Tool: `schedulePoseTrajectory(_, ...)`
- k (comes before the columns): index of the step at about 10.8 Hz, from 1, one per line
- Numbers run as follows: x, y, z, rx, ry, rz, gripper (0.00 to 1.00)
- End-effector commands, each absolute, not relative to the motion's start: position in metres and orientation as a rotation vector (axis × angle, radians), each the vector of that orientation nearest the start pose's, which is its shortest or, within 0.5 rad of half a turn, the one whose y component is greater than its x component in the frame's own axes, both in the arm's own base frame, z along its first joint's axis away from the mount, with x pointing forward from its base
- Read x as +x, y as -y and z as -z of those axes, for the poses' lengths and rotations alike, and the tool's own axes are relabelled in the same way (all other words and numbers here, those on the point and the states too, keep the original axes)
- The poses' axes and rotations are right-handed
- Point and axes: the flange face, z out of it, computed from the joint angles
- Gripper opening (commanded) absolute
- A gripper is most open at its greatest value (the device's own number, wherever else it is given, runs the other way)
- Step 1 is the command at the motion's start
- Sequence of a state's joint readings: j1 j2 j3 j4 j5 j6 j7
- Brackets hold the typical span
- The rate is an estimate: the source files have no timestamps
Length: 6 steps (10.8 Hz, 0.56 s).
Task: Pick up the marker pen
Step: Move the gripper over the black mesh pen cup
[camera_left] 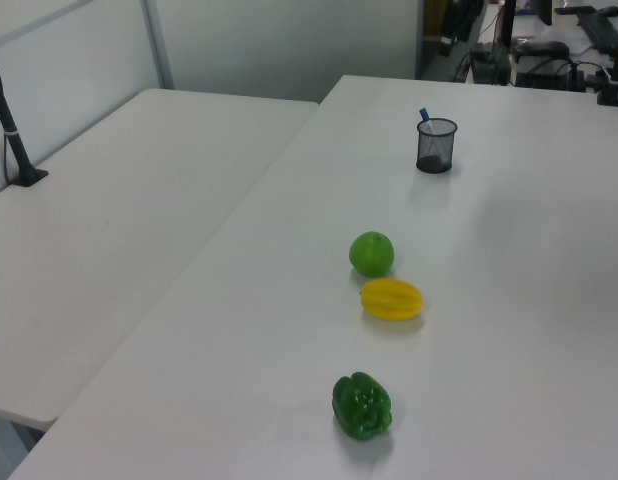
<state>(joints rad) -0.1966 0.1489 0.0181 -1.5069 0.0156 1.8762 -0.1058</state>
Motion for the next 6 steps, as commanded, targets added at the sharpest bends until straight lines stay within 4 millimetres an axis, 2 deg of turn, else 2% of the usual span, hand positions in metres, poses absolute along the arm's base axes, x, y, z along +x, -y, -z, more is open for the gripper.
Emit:
schedulePoseTrajectory(1, 0.637, 0.138, -0.579, -3.142, -0.190, 0.465, 1.00)
schedulePoseTrajectory(4, 0.656, 0.157, -0.548, -3.136, -0.245, 0.525, 1.00)
schedulePoseTrajectory(6, 0.666, 0.167, -0.528, -3.158, -0.280, 0.550, 0.92)
